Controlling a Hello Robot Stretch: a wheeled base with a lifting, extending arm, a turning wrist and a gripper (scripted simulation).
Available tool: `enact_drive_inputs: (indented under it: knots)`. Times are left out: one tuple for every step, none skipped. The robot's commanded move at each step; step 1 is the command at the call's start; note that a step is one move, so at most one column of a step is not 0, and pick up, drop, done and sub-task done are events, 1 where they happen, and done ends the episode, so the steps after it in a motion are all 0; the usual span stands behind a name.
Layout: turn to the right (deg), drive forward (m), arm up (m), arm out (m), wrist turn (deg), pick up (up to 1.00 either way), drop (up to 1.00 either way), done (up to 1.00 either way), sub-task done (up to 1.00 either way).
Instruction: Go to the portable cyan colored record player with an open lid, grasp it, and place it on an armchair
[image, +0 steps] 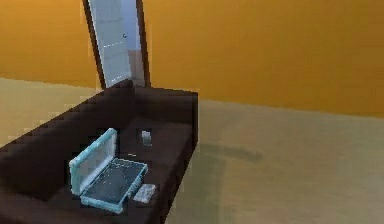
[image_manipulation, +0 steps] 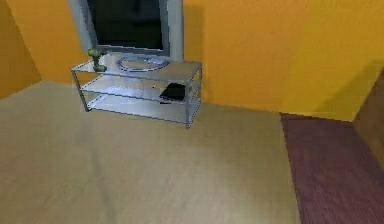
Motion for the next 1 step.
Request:
enact_drive_inputs:
  knots:
    - [0.0,0.4,0.0,0.0,0.0,0.0,0.0,0.0,0.0]
